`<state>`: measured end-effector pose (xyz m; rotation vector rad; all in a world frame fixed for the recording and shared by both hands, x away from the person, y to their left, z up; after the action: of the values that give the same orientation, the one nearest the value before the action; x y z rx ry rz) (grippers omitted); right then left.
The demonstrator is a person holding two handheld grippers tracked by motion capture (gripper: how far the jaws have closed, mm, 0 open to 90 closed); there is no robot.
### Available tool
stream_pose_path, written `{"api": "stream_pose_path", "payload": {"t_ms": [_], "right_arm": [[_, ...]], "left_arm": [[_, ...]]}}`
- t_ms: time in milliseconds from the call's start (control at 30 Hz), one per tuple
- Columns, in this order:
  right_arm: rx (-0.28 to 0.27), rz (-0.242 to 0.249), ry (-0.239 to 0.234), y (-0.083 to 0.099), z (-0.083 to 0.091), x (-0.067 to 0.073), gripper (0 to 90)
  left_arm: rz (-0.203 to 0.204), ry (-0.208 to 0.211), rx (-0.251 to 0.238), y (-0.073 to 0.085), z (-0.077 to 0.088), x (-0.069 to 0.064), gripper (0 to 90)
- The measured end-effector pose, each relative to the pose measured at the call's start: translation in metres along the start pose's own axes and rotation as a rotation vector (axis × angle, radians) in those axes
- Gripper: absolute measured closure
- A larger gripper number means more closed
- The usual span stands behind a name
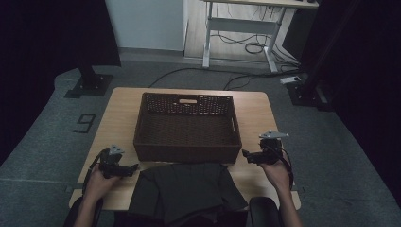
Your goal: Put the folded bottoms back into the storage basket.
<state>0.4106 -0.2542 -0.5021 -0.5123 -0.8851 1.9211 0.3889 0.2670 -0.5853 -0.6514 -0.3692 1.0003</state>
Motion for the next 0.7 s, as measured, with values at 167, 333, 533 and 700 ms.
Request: {"api": "stream_pose_path", "payload": {"t_ms": [167, 333, 533, 700], "right_arm": [[0.021, -0.029, -0.005, 0.015, -0.010, -0.001, 0.1], [0.025, -0.048, 0.000, 0.027, -0.019, -0.003, 2.1], [0.059, -0.042, 0.003, 0.045, -0.034, 0.000, 0.0], [0.053, -0.074, -0.003, 0.055, -0.044, 0.001, 0.0]], "left_arm": [[0.000, 0.000, 0.000, 0.000, 0.000, 0.000, 0.0], [0.003, -0.001, -0.002, 0.000, 0.000, 0.000, 0.0], [0.002, -0.002, -0.002, 0.000, 0.000, 0.000, 0.0], [0.002, -0.002, -0.002, 0.000, 0.000, 0.000, 0.0]]}}
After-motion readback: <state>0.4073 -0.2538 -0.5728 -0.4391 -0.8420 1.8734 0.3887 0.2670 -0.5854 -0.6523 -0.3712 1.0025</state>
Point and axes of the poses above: each handheld gripper's, and its own axes: z roughly backward along the jaws, y roughly out of its underside, x roughly to its left, the point moved 5 cm from there along -z, roughly forward along the jaws
